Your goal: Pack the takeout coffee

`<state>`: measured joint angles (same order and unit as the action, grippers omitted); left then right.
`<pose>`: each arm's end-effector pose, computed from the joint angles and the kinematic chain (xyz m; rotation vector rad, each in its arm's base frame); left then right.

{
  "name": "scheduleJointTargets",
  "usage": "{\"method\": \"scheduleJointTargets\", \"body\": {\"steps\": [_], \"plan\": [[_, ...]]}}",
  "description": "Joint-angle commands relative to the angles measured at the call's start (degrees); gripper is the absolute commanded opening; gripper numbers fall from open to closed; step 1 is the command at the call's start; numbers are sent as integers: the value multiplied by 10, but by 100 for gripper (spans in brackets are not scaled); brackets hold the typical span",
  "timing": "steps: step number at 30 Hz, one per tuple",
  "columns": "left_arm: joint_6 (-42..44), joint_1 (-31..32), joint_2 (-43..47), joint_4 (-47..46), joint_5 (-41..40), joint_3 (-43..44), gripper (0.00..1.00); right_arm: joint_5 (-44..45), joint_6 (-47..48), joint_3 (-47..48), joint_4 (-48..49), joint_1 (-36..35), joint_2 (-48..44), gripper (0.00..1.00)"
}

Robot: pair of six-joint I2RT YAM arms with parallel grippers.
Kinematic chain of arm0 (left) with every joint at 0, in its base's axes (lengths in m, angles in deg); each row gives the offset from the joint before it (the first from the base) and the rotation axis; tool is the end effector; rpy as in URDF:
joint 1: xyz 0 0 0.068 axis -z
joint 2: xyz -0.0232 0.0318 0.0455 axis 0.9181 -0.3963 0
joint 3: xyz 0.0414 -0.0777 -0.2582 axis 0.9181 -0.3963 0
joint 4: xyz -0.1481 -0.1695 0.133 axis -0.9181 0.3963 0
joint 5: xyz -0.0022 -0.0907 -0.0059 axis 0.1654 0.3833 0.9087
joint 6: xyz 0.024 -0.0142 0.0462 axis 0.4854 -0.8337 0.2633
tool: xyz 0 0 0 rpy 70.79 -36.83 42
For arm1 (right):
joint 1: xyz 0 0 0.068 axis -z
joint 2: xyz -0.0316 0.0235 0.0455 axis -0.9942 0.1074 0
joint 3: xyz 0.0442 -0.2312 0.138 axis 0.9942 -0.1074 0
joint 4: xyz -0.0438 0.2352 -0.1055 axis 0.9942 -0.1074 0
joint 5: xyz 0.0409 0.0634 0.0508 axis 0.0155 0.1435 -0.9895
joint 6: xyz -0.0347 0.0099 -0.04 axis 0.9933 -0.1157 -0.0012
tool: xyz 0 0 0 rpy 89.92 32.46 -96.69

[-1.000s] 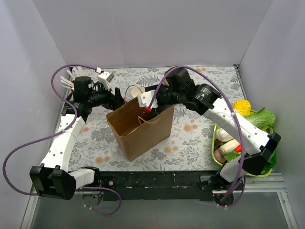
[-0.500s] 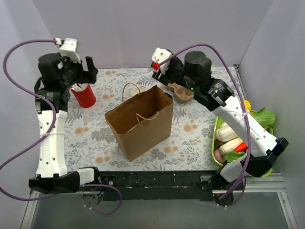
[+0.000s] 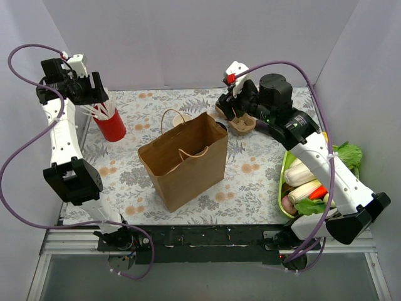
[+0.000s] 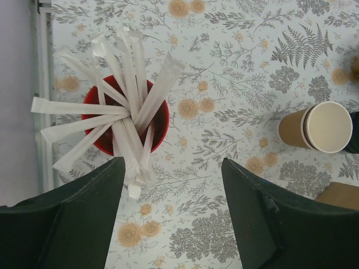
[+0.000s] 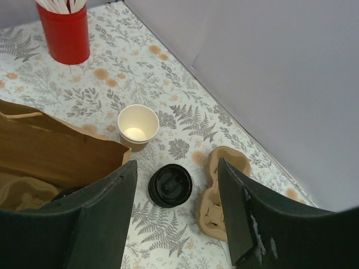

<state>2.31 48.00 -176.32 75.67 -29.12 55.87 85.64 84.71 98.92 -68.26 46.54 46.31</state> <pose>0.3478 0.1034 0.4220 -0.7460 2.1519 -0.5339 0.2338 0.1813 0.4756 -0.8483 1.4820 0.2973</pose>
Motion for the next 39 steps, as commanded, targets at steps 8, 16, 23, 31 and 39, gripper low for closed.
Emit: {"method": "scheduleJointTargets", "body": {"steps": [8, 16, 23, 31, 39], "plan": [[6, 5, -89, -84, 85, 45, 60, -38, -45, -41, 62, -1, -36, 66], [24, 47, -170, -115, 38, 90, 56, -33, -44, -41, 59, -1, -29, 66], [15, 50, -126, -87, -4, 104, 56, -21, -29, -37, 54, -1, -28, 66], [6, -51, -40, 4, -32, 139, 58, -33, -36, -46, 54, 0, -22, 66], [1, -112, -49, 46, -24, 105, 52, -90, -44, -37, 39, 1, 1, 66]]}}
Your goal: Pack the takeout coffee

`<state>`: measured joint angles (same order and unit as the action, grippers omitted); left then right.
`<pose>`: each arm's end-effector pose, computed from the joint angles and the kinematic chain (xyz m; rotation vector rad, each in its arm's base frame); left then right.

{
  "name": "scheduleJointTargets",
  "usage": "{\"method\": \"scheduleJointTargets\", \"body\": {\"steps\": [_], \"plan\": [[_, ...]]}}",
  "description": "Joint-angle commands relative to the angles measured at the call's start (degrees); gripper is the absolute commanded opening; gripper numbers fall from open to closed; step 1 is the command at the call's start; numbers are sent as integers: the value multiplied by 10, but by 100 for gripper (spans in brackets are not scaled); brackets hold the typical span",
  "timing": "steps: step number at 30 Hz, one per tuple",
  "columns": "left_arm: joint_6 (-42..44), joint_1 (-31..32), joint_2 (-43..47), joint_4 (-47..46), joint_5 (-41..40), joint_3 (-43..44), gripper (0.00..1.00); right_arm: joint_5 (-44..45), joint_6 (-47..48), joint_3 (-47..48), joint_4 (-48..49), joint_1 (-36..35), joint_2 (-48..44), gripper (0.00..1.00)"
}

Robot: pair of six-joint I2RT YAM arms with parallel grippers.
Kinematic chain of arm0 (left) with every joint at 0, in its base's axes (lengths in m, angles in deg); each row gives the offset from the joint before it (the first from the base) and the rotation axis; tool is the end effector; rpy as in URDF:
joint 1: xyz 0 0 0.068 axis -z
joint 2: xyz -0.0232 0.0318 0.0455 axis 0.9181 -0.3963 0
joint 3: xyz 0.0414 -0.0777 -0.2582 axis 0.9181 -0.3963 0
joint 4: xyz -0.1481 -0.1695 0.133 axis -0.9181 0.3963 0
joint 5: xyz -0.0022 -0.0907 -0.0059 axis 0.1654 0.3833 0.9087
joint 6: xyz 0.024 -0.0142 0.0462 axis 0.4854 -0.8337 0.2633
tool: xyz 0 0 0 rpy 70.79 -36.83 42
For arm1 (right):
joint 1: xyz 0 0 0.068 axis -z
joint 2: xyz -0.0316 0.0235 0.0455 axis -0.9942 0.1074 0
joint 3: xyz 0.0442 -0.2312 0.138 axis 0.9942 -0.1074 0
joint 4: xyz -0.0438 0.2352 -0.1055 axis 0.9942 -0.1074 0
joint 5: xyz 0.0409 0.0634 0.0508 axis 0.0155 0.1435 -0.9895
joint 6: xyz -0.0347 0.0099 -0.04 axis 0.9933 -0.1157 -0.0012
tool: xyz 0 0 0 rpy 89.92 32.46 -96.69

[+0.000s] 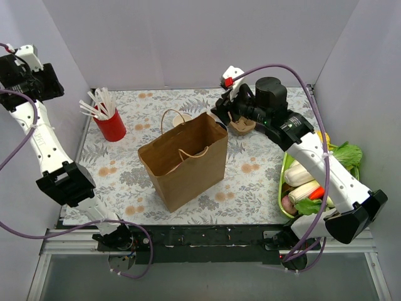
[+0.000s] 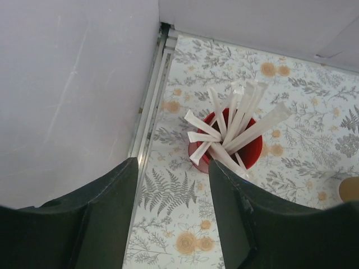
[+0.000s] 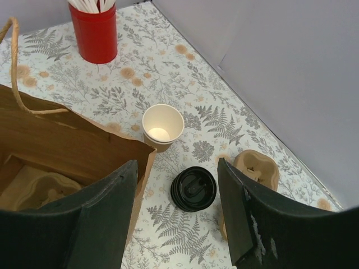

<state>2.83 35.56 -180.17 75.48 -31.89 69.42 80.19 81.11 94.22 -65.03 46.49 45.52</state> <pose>0.3215 0.1803 0.4695 -0.8750 1.9031 -0.3287 0.2343 0.1862 0.4581 -0.8731 1.4905 0.4245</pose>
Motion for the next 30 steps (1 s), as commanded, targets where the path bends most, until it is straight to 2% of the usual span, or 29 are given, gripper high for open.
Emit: {"method": "scheduleJointTargets", "body": {"steps": [1, 11, 16, 28, 30], "plan": [[-2, 12, -15, 45, 2, -36, 51, -40, -9, 10, 9, 2, 10, 66], [16, 12, -74, 75, 4, -47, 51, -90, -32, -3, 9, 21, 26, 66], [7, 12, -87, 70, 25, -60, 51, -90, -35, 4, 6, 27, 41, 66], [2, 22, -147, 63, 45, -15, 47, -72, -25, 5, 1, 29, 55, 66], [3, 25, -151, 61, 44, -11, 44, -69, -23, 5, 2, 29, 55, 66]]}}
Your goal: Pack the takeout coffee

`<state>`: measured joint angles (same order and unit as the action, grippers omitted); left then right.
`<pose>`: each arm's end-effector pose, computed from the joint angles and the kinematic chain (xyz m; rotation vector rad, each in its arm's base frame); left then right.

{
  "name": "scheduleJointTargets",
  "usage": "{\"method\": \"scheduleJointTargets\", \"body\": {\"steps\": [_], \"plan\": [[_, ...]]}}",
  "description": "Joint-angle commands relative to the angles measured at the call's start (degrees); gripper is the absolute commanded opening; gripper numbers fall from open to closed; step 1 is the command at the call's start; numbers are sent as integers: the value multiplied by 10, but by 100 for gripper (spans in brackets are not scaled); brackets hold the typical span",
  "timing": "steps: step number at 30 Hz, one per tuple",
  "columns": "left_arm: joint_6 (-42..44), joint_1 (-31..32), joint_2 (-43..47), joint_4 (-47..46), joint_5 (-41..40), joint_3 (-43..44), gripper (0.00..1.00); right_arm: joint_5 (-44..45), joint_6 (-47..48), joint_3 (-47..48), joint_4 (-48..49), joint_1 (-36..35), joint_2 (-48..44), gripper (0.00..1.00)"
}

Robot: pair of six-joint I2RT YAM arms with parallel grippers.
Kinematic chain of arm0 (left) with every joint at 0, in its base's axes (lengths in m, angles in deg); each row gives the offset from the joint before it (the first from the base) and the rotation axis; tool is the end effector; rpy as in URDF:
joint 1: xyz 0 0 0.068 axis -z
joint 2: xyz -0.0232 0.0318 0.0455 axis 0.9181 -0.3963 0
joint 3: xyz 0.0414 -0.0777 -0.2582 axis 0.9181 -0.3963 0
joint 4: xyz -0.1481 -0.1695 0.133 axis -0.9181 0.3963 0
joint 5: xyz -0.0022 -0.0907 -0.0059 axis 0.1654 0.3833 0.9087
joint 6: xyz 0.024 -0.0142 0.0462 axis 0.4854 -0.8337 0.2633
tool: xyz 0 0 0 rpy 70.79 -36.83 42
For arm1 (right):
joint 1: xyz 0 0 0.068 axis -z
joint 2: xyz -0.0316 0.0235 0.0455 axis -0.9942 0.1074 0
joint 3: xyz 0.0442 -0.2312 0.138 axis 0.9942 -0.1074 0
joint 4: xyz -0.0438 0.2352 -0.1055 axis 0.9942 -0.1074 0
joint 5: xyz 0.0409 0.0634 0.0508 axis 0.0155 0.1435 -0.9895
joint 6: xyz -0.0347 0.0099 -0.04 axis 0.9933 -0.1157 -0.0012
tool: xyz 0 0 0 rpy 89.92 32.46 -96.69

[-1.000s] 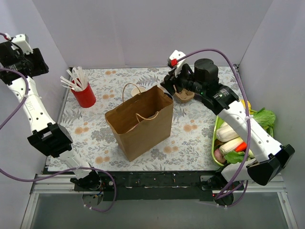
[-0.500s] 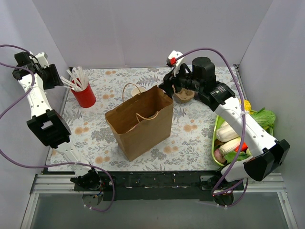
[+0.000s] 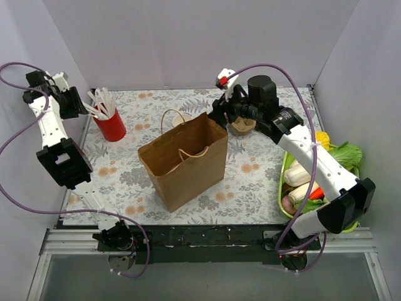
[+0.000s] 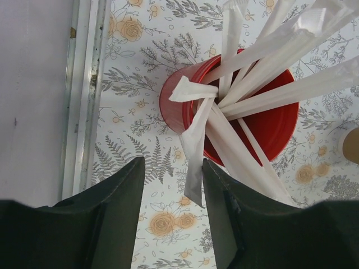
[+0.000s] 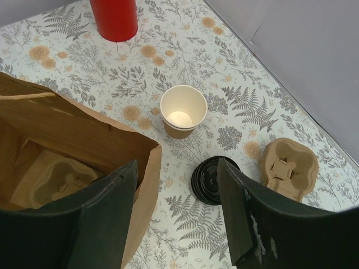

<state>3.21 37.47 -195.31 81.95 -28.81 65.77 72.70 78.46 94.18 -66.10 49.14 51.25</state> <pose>0.3905 0.2027 0.3397 -1.0852 2.2679 -0.4869 0.2660 0.1969 0.4266 -0.9303 1.6021 0.5381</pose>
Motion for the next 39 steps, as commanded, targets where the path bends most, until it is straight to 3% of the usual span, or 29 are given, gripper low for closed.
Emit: {"method": "scheduleJointTargets", "body": {"steps": [1, 8, 17, 39], "plan": [[0, 8, -2, -4, 11, 26, 43, 8, 5, 4, 13, 3, -2, 66], [7, 22, -9, -7, 9, 39, 31, 9, 9, 0, 14, 5, 2, 66], [13, 29, 14, 2, 9, 52, 0, 4, 17, 10, 13, 6, 10, 66], [4, 28, 111, 4, 12, 8, 0, -14, 11, -1, 17, 6, 9, 66]]}}
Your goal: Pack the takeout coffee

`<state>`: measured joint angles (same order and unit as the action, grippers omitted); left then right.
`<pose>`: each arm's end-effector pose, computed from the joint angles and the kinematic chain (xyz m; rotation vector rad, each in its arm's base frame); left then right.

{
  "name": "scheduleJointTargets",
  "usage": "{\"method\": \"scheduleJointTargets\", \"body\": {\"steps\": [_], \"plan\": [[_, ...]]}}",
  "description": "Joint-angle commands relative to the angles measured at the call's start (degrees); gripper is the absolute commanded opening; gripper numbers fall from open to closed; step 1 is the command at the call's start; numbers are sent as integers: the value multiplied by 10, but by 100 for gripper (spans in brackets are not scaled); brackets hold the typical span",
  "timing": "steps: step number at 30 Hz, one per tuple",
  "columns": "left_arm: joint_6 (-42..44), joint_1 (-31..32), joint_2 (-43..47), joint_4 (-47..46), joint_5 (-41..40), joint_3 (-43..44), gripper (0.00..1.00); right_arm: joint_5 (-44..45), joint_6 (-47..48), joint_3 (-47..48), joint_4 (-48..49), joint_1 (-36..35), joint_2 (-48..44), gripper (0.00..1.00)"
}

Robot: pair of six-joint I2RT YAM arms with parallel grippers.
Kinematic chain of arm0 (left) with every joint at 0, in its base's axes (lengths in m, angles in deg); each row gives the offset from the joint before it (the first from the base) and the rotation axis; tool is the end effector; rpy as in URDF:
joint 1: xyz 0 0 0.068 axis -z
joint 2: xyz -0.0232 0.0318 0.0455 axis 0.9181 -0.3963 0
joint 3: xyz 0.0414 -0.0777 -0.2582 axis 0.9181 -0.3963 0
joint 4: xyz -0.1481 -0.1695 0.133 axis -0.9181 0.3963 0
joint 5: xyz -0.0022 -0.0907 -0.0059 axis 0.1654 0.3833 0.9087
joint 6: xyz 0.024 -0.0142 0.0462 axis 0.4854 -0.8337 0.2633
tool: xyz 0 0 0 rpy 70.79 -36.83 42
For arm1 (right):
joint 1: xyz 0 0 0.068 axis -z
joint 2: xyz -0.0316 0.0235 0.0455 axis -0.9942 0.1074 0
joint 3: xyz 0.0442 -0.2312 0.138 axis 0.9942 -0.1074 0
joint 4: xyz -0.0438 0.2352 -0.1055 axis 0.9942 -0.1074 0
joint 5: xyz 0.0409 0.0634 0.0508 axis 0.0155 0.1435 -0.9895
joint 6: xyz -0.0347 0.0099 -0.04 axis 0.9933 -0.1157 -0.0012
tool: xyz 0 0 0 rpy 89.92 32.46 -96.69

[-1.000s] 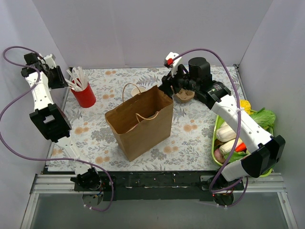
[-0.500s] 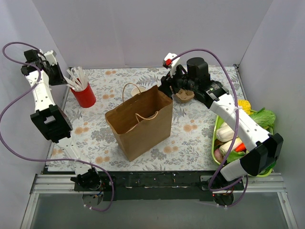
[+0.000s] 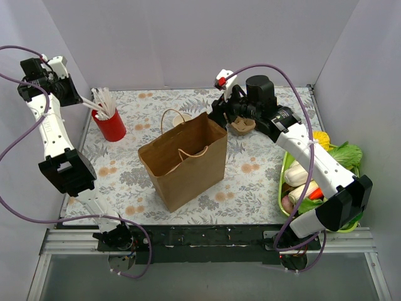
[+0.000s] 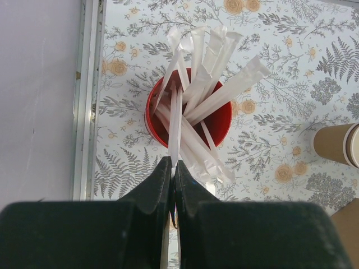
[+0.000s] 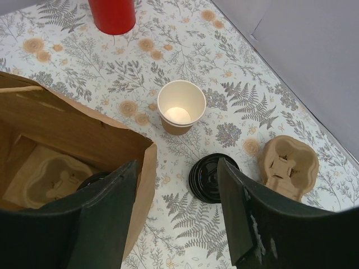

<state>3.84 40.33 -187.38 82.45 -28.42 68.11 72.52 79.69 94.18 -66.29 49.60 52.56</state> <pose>0.3665 0.1661 0.4070 -0.9074 2.1715 -0.4808 0.2733 0.1987 0.4191 -0.9500 1.6177 0.5211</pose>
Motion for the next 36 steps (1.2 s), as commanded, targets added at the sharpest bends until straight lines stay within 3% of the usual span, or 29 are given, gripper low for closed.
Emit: {"method": "scheduleJointTargets", "body": {"steps": [1, 6, 10, 17, 20, 21, 22, 25, 36], "plan": [[-4, 0, 32, -3, 11, -15, 0, -12, -2, 0, 18, 1, -4, 66], [8, 1, 37, -4, -21, 13, 0, -9, 3, 0, 19, 1, -5, 66], [0, 1, 40, -24, -15, -23, 0, -15, -3, 1, 23, 1, 1, 66], [0, 3, -30, -48, 3, -11, 0, -9, 2, 7, 18, 1, 6, 66], [-1, 6, -51, -47, 5, 5, 15, -8, 2, -4, 20, 1, 0, 66], [0, 7, -52, -47, 2, 5, 22, -8, 0, -8, 21, 1, -1, 66], [-2, 7, -50, -48, -1, 3, 37, -7, 0, -11, 24, 2, -3, 66], [-6, 11, -37, -48, -9, -8, 46, -2, 0, -26, 27, 1, -8, 66], [-14, 12, 22, -47, -66, -90, 47, -2, 7, -13, 23, 5, 10, 66]]}}
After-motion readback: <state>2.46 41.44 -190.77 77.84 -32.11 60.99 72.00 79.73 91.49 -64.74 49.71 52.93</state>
